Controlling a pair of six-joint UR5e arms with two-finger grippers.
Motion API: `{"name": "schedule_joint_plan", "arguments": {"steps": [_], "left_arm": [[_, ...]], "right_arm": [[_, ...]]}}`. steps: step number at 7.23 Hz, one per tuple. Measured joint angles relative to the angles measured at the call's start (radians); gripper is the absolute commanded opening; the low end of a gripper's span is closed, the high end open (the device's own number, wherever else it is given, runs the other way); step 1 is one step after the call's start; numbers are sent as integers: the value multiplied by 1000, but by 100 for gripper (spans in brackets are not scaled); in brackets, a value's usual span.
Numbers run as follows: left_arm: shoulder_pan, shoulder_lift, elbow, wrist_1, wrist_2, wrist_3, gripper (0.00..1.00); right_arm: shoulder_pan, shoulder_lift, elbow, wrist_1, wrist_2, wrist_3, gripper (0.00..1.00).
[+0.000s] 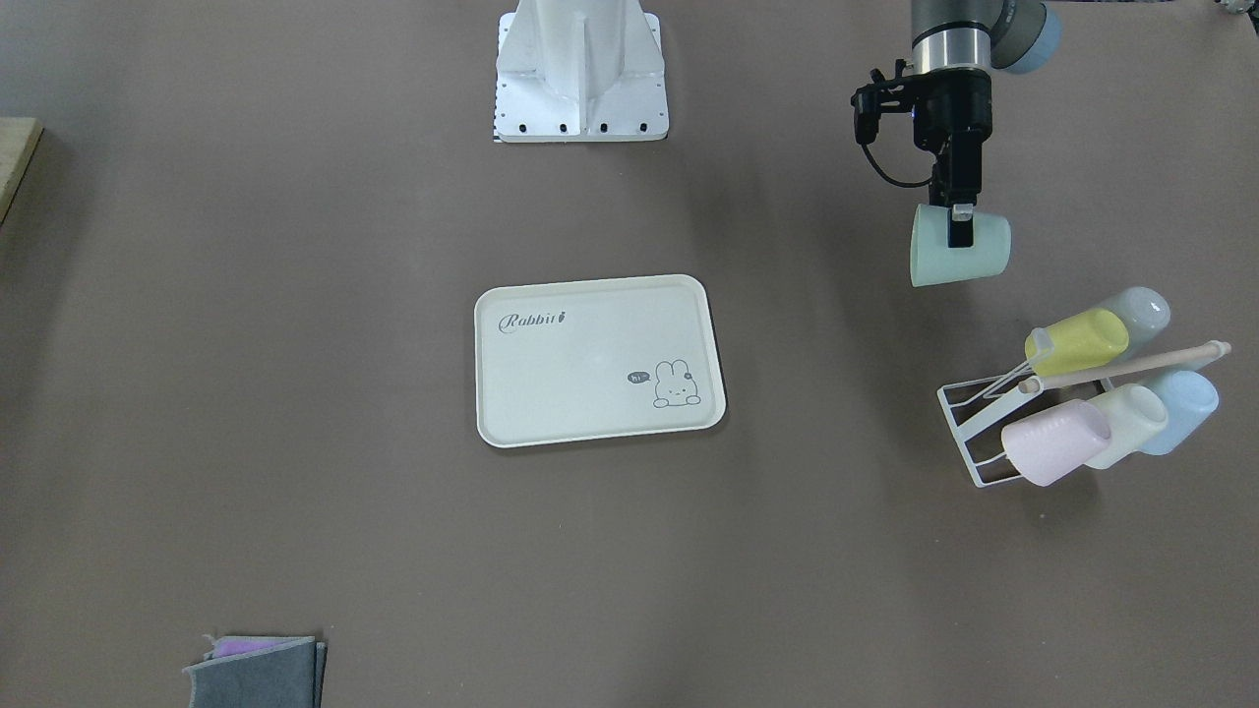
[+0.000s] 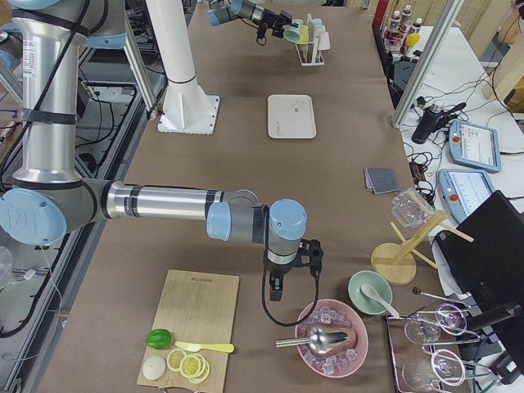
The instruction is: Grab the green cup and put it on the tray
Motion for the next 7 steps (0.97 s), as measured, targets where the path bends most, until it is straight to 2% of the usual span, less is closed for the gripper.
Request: {"name": "schedule_joint_plan", "arguments": {"steps": [3,7], "left_arm": [[11,-32,35,22,-212,-505,0],[4,-255,127,18,-360,-769,0]], "right_arm": [[0,2,-13,0,0,2,100],[0,2,-4,0,4,3,100]]}}
